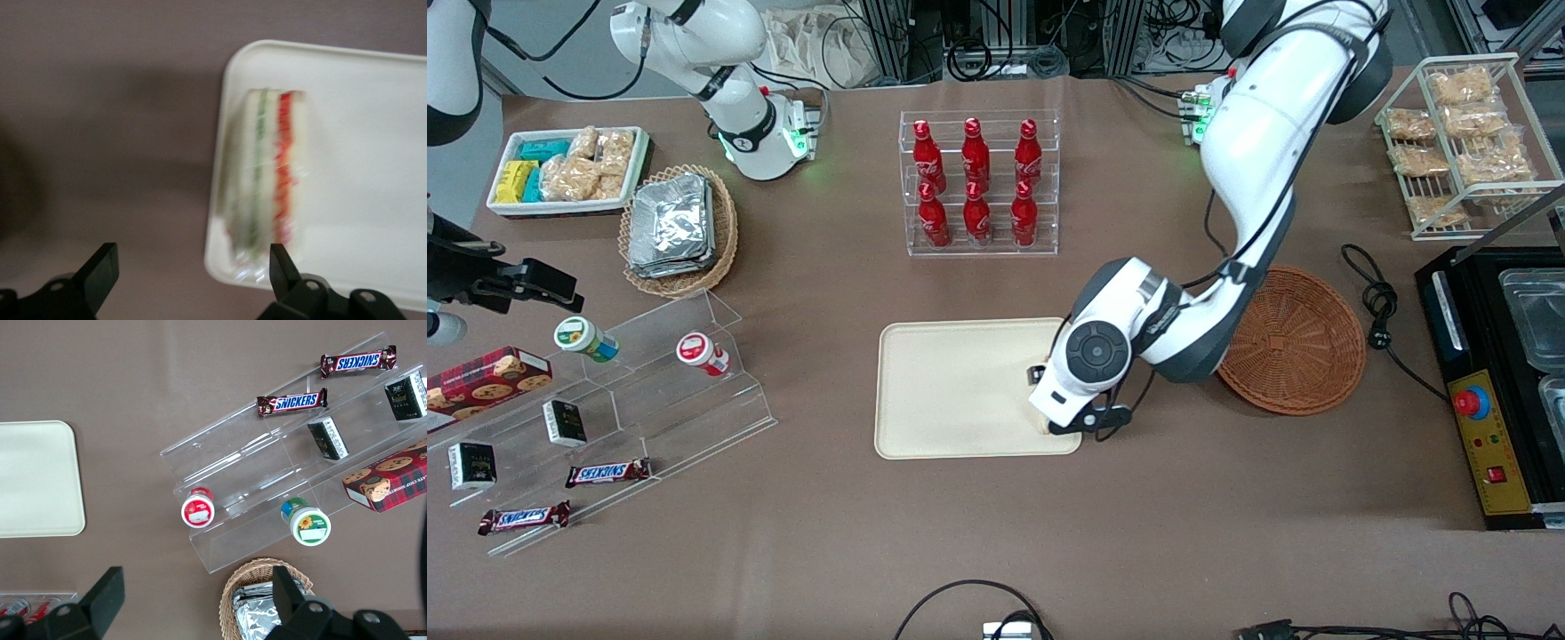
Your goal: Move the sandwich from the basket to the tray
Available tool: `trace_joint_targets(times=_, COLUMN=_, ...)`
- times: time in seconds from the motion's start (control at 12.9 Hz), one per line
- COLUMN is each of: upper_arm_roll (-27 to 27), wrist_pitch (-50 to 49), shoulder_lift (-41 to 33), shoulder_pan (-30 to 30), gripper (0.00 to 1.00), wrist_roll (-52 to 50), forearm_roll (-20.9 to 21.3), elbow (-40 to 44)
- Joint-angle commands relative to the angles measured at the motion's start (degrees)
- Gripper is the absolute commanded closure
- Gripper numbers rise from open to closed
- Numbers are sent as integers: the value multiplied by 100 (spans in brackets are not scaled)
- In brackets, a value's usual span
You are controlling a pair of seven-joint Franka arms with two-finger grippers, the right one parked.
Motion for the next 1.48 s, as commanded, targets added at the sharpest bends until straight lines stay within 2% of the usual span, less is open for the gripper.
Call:
trace_joint_targets(times=0.0, upper_arm_roll=-149, wrist_pitch=-30, shoulder_lift=-1107, shoulder_pan=616, gripper=0, wrist_roll=70, forearm_roll=37, elbow=-983)
trace_joint_targets(times=0.23, upper_arm_roll=-395, wrist_pitch=549, shoulder_lift=-2460, shoulder_pan=1303, gripper=0, wrist_roll=771, forearm_roll=-313, elbow=-2608)
trace_joint_targets(times=0.47, upper_arm_roll=-387, wrist_pitch=1034, shoulder_lift=-3596, shoulder_pan=1593, gripper=0, wrist_roll=1334, forearm_roll=-455, elbow=-3911)
trace_joint_targets(times=0.7, upper_arm_roll=-369, wrist_pitch=817, shoulder_lift=-3879, shoulder_pan=2120, gripper=0, wrist_roll=2125, forearm_roll=-719, elbow=-3888)
trace_joint_targets(times=1.24, upper_arm_roll=-282, wrist_pitch=96, shoulder_lift=-4142, shoulder_pan=3298, gripper=0, wrist_roll=3777, forearm_roll=-728, elbow=-3554)
trace_joint_targets(times=1.32, upper_arm_roll=119, wrist_pitch=-9, shoulder_lift=-4178, shoulder_pan=3204, gripper=0, wrist_roll=4206, forearm_roll=-728, elbow=-3554)
trace_joint_targets(times=1.4, upper_arm_roll=645, wrist_pitch=-150, shoulder_lift=-4274, shoulder_pan=2803, gripper=0, wrist_roll=4593, forearm_roll=-728, elbow=-3554)
